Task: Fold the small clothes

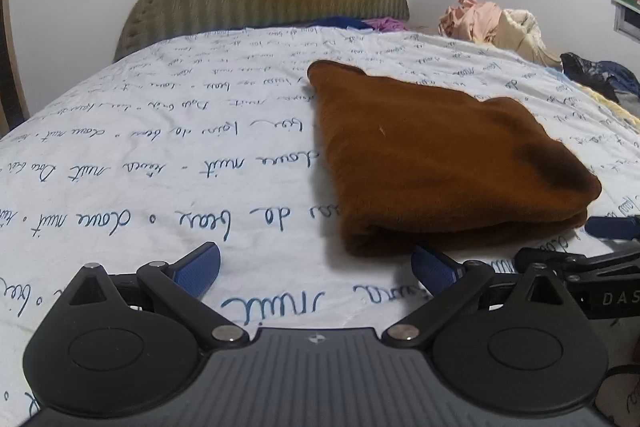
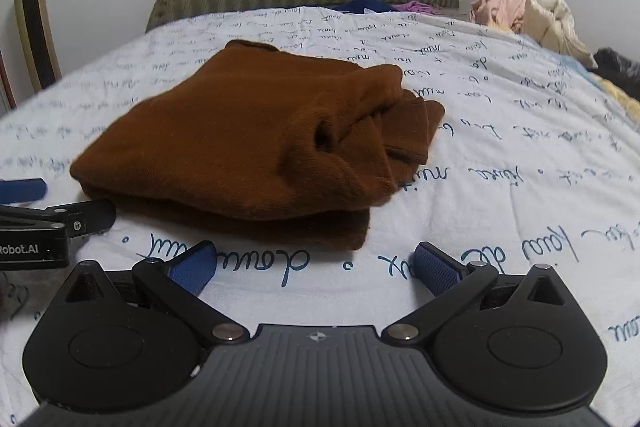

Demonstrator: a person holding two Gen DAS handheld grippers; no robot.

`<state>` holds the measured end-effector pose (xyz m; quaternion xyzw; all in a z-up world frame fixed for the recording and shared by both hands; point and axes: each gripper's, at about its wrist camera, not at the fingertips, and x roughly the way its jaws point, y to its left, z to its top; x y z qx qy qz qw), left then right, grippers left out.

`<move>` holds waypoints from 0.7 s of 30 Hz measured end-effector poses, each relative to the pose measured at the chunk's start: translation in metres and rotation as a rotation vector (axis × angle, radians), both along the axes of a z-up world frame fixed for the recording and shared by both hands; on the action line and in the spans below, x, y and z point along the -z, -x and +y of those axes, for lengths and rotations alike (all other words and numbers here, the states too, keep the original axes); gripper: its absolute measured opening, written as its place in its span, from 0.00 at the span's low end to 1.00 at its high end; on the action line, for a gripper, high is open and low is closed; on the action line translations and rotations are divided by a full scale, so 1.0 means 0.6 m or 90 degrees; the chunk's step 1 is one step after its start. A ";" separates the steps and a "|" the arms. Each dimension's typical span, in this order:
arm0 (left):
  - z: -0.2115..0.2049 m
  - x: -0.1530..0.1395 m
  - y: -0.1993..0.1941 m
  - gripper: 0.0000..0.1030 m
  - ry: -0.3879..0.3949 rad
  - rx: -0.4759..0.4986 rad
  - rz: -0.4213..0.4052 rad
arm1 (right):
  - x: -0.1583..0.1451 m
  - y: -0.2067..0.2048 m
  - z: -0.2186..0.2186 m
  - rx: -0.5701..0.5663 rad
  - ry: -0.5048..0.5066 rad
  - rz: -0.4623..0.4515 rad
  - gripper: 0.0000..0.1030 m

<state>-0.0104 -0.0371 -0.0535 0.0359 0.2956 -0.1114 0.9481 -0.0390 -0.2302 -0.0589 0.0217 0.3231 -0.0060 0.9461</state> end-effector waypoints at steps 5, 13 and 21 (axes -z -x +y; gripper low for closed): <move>-0.010 0.004 -0.012 1.00 -0.020 0.002 0.015 | 0.002 -0.004 0.002 -0.010 0.007 0.005 1.00; 0.020 0.004 -0.024 1.00 0.062 0.000 0.034 | 0.003 -0.009 0.015 0.004 0.027 0.005 1.00; -0.004 0.007 -0.025 1.00 0.001 -0.002 0.042 | 0.003 -0.009 0.011 0.004 0.020 0.006 1.00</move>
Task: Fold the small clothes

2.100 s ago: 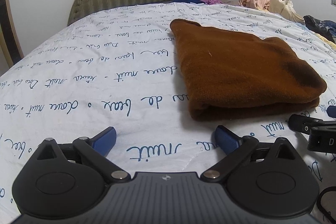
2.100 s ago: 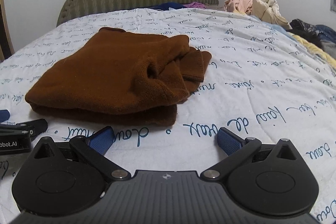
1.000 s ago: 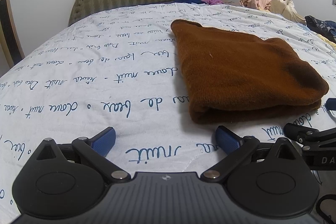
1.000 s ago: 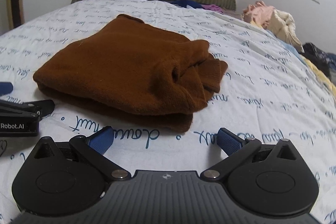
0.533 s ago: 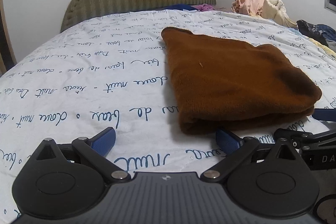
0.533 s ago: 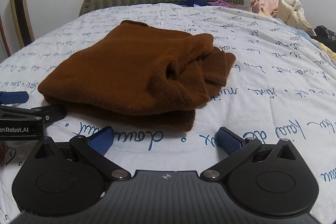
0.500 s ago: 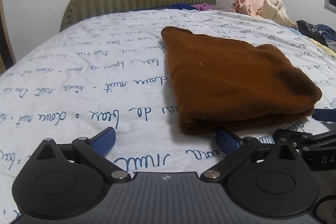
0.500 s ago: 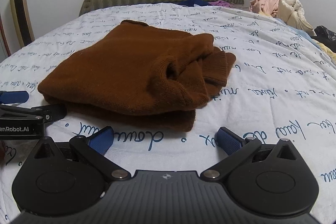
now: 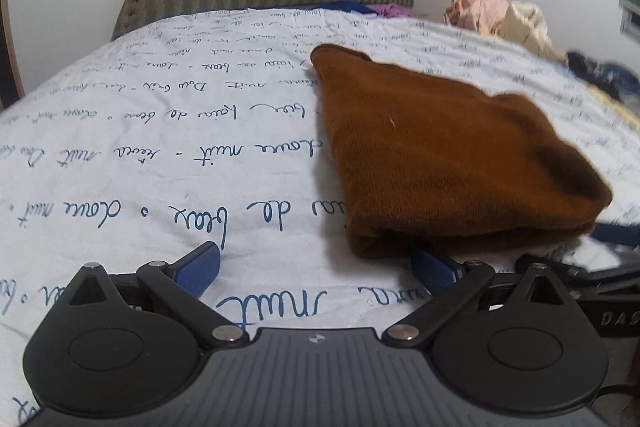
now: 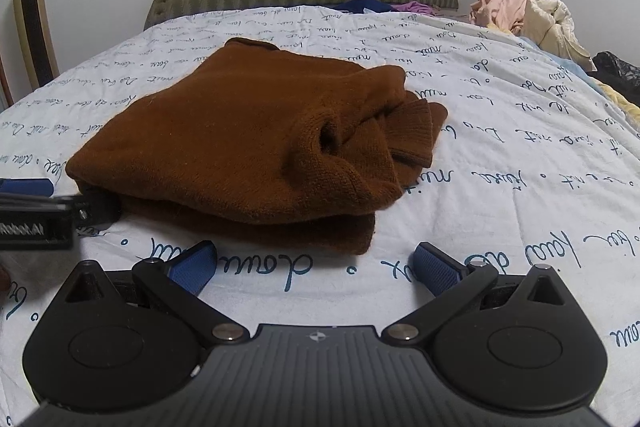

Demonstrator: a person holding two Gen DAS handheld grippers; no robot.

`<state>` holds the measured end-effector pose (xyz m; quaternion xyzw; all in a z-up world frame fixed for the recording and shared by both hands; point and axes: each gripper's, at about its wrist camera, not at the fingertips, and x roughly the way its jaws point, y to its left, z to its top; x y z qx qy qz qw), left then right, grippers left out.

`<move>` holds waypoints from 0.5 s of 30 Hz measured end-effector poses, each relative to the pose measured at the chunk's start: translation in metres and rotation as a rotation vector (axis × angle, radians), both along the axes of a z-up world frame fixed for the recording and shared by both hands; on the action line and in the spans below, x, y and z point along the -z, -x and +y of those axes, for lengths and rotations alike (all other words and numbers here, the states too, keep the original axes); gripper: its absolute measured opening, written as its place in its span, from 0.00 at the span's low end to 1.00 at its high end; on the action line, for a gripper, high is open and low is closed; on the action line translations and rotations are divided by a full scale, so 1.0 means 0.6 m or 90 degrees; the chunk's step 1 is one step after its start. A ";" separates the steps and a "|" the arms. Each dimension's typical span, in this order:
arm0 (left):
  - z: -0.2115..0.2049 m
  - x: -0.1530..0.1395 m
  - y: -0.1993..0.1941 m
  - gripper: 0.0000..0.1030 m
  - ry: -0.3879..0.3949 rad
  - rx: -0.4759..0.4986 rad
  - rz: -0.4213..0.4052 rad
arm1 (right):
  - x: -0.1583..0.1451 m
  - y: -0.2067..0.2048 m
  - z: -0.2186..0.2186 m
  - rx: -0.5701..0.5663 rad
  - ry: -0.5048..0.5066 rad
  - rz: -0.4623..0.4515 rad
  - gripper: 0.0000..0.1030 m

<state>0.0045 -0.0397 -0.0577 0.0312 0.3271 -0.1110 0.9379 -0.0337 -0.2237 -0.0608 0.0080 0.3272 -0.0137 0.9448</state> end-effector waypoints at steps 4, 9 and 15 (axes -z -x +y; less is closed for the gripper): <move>-0.012 0.002 0.006 1.00 -0.039 -0.004 -0.006 | 0.000 0.000 -0.001 0.000 0.002 0.001 1.00; -0.007 0.003 0.004 1.00 -0.028 -0.011 0.002 | 0.000 -0.001 -0.002 0.001 0.002 0.000 1.00; -0.013 0.003 0.007 1.00 -0.043 -0.012 -0.003 | 0.001 -0.001 -0.003 0.002 0.000 -0.001 1.00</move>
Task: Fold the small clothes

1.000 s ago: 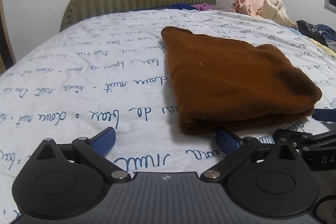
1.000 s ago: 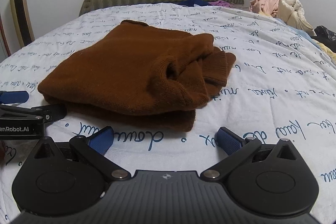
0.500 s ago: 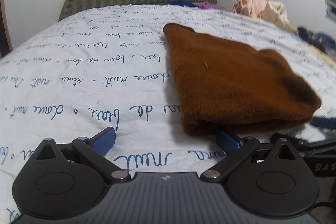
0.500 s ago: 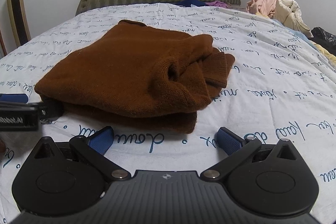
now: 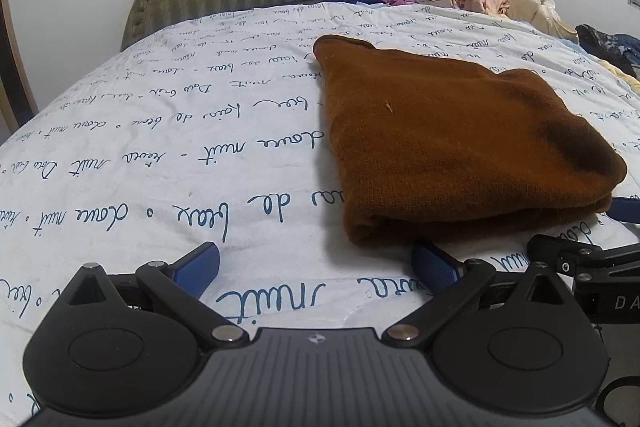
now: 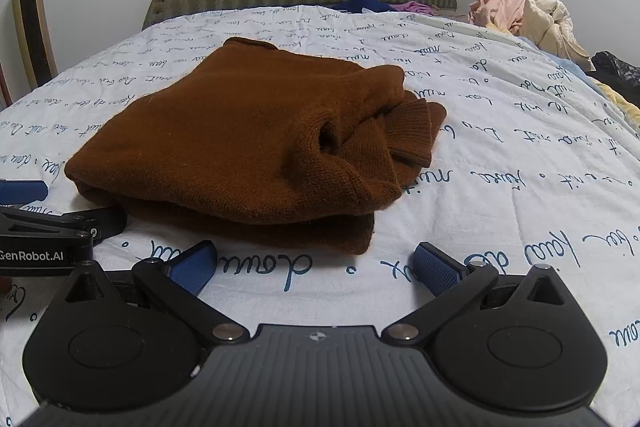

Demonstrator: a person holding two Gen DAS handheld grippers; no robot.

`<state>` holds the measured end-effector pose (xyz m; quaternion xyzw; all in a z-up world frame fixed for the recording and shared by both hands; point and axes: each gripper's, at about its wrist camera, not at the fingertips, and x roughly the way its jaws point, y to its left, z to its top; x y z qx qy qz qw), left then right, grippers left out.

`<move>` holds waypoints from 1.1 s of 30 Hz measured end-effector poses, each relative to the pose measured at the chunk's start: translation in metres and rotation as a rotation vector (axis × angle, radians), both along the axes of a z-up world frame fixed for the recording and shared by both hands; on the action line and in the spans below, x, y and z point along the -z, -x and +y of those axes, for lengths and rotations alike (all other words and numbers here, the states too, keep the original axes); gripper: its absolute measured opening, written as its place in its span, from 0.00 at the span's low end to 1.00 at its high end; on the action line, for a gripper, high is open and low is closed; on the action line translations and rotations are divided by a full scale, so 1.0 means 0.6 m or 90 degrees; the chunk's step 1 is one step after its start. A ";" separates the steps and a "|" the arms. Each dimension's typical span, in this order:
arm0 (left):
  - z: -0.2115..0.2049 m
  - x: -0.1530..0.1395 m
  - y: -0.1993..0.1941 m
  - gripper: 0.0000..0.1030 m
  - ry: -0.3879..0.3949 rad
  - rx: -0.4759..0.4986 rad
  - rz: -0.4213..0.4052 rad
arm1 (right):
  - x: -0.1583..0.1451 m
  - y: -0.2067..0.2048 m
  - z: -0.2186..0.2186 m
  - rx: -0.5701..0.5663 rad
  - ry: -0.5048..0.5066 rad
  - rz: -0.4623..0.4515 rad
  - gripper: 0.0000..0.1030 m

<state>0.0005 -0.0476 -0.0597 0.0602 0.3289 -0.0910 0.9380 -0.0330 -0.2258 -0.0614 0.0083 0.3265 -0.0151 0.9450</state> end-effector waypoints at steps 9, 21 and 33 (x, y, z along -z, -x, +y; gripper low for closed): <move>0.001 0.000 -0.002 1.00 0.005 0.001 0.004 | 0.001 0.000 -0.002 0.000 -0.003 0.000 1.00; 0.003 0.001 -0.002 1.00 0.010 0.002 0.005 | 0.000 0.002 -0.001 0.001 -0.006 -0.002 1.00; 0.008 -0.010 0.021 1.00 0.004 -0.031 0.005 | -0.027 0.031 0.011 0.050 -0.033 0.022 1.00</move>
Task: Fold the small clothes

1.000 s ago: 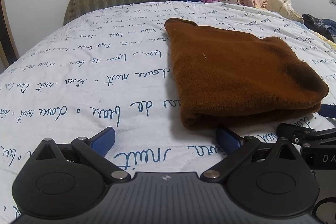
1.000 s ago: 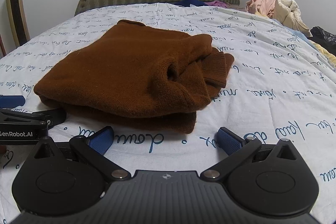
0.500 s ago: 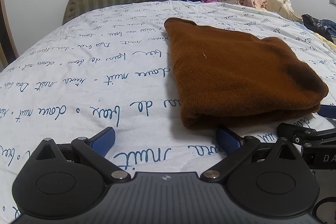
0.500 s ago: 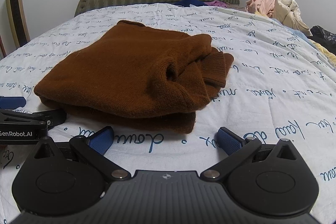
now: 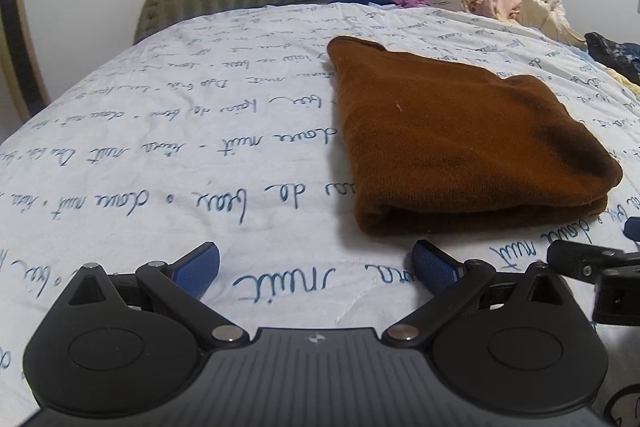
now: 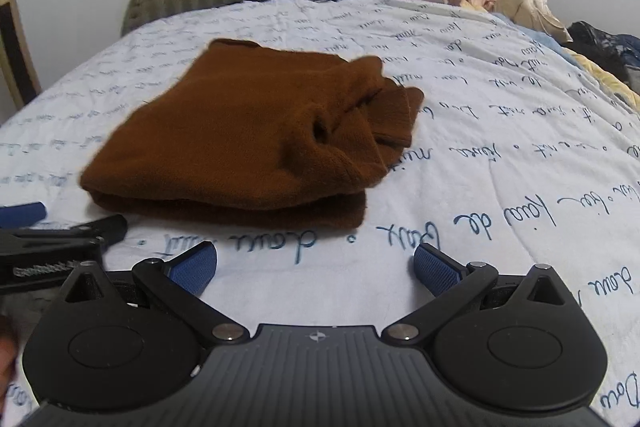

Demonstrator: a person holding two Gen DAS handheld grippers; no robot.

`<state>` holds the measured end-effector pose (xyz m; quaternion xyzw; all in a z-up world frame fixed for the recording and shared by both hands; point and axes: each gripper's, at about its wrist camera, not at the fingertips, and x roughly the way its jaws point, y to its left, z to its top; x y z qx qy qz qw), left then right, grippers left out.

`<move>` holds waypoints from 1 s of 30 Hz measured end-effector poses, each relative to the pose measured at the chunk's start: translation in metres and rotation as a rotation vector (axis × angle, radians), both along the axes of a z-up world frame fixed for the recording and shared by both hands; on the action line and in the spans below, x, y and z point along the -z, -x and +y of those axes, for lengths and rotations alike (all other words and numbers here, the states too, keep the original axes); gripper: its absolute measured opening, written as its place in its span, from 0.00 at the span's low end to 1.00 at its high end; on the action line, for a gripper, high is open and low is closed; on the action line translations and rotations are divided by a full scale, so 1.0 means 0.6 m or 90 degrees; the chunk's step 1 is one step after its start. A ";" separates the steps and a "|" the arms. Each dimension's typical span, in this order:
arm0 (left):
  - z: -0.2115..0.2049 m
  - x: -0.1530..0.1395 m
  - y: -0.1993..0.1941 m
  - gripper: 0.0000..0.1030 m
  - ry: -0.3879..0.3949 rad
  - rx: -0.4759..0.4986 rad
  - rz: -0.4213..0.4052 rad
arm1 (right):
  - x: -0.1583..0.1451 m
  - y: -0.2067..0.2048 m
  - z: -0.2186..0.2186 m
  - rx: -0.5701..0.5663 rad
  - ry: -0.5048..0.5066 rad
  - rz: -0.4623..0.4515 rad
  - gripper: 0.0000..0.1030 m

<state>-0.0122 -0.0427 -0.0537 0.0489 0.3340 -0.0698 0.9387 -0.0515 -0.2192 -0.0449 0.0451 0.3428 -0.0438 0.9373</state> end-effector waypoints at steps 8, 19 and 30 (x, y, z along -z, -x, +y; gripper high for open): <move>-0.002 0.008 -0.002 1.00 -0.002 -0.001 0.001 | 0.026 -0.008 -0.002 -0.003 0.032 -0.017 1.00; -0.001 0.009 -0.003 1.00 0.001 -0.001 -0.002 | 0.027 -0.003 -0.003 -0.005 0.026 -0.028 1.00; -0.001 0.006 0.001 1.00 0.001 0.000 -0.002 | 0.021 0.001 -0.002 -0.001 0.024 -0.029 1.00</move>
